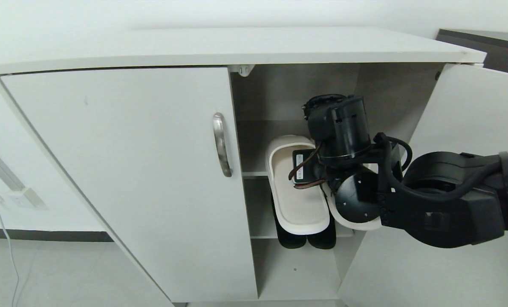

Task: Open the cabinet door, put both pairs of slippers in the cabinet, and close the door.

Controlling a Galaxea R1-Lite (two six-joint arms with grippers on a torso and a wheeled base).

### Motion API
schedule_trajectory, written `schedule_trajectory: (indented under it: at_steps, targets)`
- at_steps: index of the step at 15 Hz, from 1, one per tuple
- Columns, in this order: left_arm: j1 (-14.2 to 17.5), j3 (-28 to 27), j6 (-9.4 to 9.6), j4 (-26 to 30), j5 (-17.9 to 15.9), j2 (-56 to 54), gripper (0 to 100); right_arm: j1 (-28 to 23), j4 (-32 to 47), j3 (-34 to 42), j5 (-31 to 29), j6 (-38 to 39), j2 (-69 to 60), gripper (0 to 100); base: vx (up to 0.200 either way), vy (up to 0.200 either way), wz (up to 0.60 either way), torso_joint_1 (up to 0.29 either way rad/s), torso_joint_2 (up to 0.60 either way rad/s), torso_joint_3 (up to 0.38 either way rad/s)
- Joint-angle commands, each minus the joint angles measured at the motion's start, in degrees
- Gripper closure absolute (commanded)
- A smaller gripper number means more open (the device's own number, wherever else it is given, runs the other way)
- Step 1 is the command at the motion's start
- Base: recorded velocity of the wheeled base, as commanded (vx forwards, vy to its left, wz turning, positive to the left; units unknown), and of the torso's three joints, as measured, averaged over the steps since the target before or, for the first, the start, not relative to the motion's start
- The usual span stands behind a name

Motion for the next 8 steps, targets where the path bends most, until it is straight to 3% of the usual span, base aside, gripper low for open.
schedule_trajectory:
  at_steps: [1,8]
  targets:
    - [0.1,0.0,-0.10,-0.1,0.0,0.1,100,0.1,-0.2,-0.1,0.0,-0.3,0.2,100,0.000,0.000,0.00,0.000,0.00,0.000]
    - [0.1,0.0,-0.10,-0.1,0.0,0.1,100,-0.7,-0.4,-2.8,0.1,-0.3,2.9,100,0.000,0.000,0.00,0.000,0.00,0.000]
